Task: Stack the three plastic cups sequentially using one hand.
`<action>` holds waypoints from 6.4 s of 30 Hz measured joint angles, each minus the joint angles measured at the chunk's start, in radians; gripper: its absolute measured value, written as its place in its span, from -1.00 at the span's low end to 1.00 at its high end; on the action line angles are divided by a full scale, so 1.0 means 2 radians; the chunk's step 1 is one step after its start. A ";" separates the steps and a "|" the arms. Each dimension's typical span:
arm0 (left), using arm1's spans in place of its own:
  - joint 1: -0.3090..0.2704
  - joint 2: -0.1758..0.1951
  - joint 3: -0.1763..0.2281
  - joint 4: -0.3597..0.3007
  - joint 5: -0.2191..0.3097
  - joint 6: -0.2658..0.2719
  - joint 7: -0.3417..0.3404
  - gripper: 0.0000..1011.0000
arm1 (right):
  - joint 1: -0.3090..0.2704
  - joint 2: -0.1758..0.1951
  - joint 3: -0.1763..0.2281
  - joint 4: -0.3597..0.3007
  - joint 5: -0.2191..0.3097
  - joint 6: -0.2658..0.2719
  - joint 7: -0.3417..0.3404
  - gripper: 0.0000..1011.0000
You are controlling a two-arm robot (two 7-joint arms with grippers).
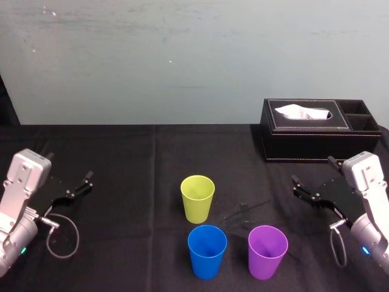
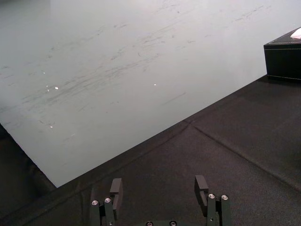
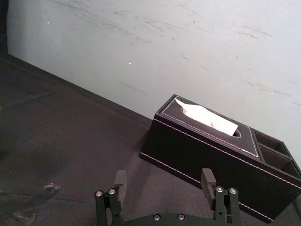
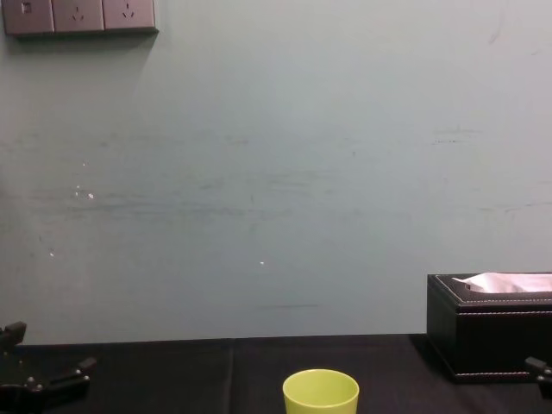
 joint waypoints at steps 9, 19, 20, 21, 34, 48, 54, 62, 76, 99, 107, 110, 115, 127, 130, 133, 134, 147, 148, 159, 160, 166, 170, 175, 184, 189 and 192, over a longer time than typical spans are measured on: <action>0.000 0.000 0.000 0.000 0.000 0.000 0.000 0.98 | 0.000 0.000 0.000 0.000 0.000 0.000 0.000 0.98; 0.000 0.000 0.000 0.000 0.000 0.000 0.000 0.98 | 0.000 0.000 0.000 0.000 0.000 0.000 0.000 0.98; 0.000 0.000 0.000 0.000 0.000 0.000 0.000 0.98 | 0.000 0.000 0.000 0.000 0.000 0.000 0.000 0.98; 0.000 0.000 0.000 0.000 0.000 0.000 0.000 0.98 | 0.000 0.000 0.000 0.000 0.000 0.000 0.000 0.98; 0.000 0.000 0.000 0.000 0.000 0.000 0.000 0.98 | 0.000 0.000 0.000 0.000 0.000 0.000 0.000 0.98; 0.000 0.000 0.000 0.000 0.000 0.000 0.000 0.98 | -0.004 -0.005 0.004 -0.002 -0.003 0.001 0.000 0.98; 0.000 0.000 0.000 0.000 0.000 0.000 0.000 0.98 | -0.027 -0.003 0.021 -0.019 0.008 0.000 0.005 0.98; 0.000 0.000 0.000 0.000 0.000 0.000 0.000 0.98 | -0.080 0.019 0.057 -0.074 0.050 0.021 0.024 0.98; 0.000 0.000 0.000 0.000 0.000 0.000 0.000 0.98 | -0.186 0.083 0.115 -0.178 0.131 0.103 0.082 0.98; 0.000 0.000 0.000 0.000 0.000 0.000 0.000 0.98 | -0.253 0.118 0.118 -0.264 0.139 0.189 0.153 0.98; 0.000 0.000 0.000 0.000 0.000 0.000 0.000 0.98 | -0.240 0.096 0.104 -0.260 0.124 0.194 0.156 0.98; 0.000 0.000 0.000 0.000 0.000 0.000 0.000 0.98 | -0.234 0.084 0.103 -0.255 0.123 0.197 0.158 0.98; 0.000 0.000 0.000 0.000 0.000 0.000 0.000 0.98 | -0.224 0.068 0.101 -0.246 0.117 0.200 0.161 0.98; 0.000 0.000 0.000 0.000 0.000 0.000 0.000 0.98 | -0.191 0.034 0.085 -0.222 0.093 0.209 0.170 0.98; 0.000 0.000 0.000 0.000 0.000 0.000 0.000 0.98 | -0.186 0.029 0.083 -0.217 0.087 0.210 0.172 0.98; 0.000 0.000 0.000 0.000 0.000 0.000 0.000 0.98 | -0.182 0.023 0.081 -0.212 0.082 0.211 0.175 0.98; 0.000 0.000 0.000 0.000 0.000 0.000 0.000 0.98 | -0.181 0.022 0.080 -0.211 0.082 0.211 0.175 0.98; 0.000 0.000 0.000 0.000 0.000 0.000 0.000 0.98 | -0.165 0.005 0.078 -0.195 0.068 0.211 0.183 0.98; 0.000 0.000 0.000 0.000 0.000 0.000 0.000 0.98 | -0.164 0.004 0.077 -0.195 0.067 0.211 0.183 0.98; 0.000 0.000 0.000 0.000 0.000 0.000 0.000 0.98 | -0.156 -0.007 0.075 -0.186 0.060 0.209 0.188 0.98; 0.000 0.000 0.000 0.000 0.000 0.000 0.000 0.98 | -0.156 -0.007 0.075 -0.186 0.060 0.209 0.188 0.98; 0.000 0.000 0.000 0.000 0.000 0.000 0.000 0.98 | -0.156 -0.006 0.075 -0.187 0.060 0.208 0.187 0.98; 0.000 0.000 0.000 0.000 0.000 0.000 0.000 0.98 | -0.156 -0.006 0.075 -0.187 0.060 0.208 0.187 0.97; 0.000 0.000 0.000 0.000 0.000 0.000 0.000 0.98 | -0.157 -0.006 0.075 -0.187 0.060 0.208 0.187 0.72; 0.000 0.000 0.000 0.000 0.000 0.000 0.000 0.98 | -0.157 -0.006 0.075 -0.188 0.060 0.208 0.187 0.42; 0.000 0.000 0.000 0.000 0.000 0.000 0.000 0.98 | -0.157 -0.005 0.075 -0.188 0.060 0.208 0.187 0.41; 0.000 0.000 0.000 0.000 0.000 0.000 0.000 0.98 | -0.157 -0.005 0.076 -0.188 0.060 0.208 0.187 0.41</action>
